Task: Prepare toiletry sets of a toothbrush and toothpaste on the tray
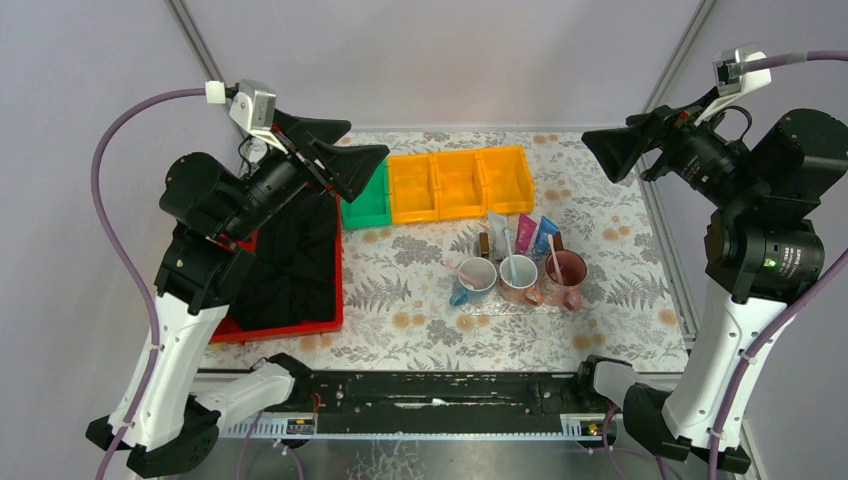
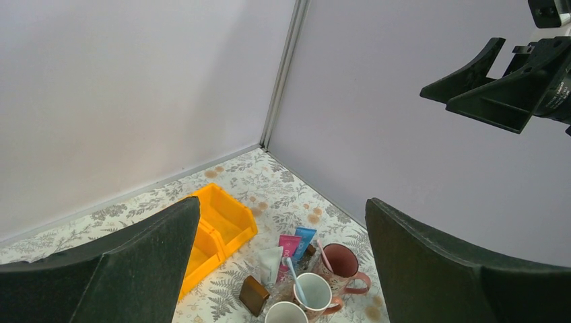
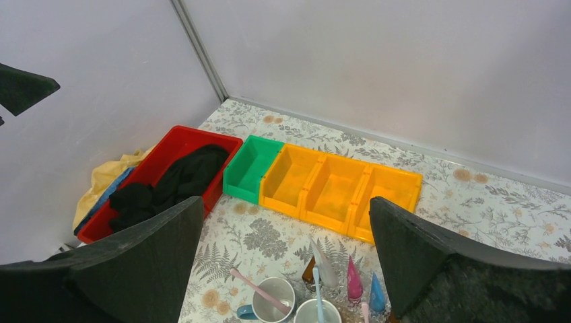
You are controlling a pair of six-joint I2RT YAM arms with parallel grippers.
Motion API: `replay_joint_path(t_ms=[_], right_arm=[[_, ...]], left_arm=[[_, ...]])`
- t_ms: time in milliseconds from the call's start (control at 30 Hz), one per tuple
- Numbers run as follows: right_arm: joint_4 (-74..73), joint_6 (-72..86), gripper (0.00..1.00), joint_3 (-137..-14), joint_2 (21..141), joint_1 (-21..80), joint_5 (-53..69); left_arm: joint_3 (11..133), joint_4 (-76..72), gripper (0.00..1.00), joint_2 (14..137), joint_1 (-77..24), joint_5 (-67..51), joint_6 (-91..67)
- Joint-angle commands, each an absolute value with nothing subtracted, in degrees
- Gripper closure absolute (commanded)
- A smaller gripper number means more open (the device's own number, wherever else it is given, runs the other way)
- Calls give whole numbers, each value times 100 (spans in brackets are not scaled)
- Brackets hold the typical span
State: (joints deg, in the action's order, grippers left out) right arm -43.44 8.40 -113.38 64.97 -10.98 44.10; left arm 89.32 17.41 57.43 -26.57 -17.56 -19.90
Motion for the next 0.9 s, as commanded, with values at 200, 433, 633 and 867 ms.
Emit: replay_joint_path(t_ms=[200, 433, 633, 867], right_arm=[[-4157, 910, 1, -11325, 6425, -1104, 4404], [-4148, 894, 1, -11282, 6416, -1097, 4376], [-4140, 887, 1, -11277, 6416, -1095, 4369], [-4137, 887, 1, -11249, 6398, -1093, 4368]], left_arm=[[8907, 1723, 0, 5676, -2615, -1685, -1876], [8899, 1730, 0, 5676, -2624, -1677, -1863], [8890, 1732, 0, 5676, -2619, -1655, -1848], [8895, 1740, 0, 5671, -2619, -1659, -1846]])
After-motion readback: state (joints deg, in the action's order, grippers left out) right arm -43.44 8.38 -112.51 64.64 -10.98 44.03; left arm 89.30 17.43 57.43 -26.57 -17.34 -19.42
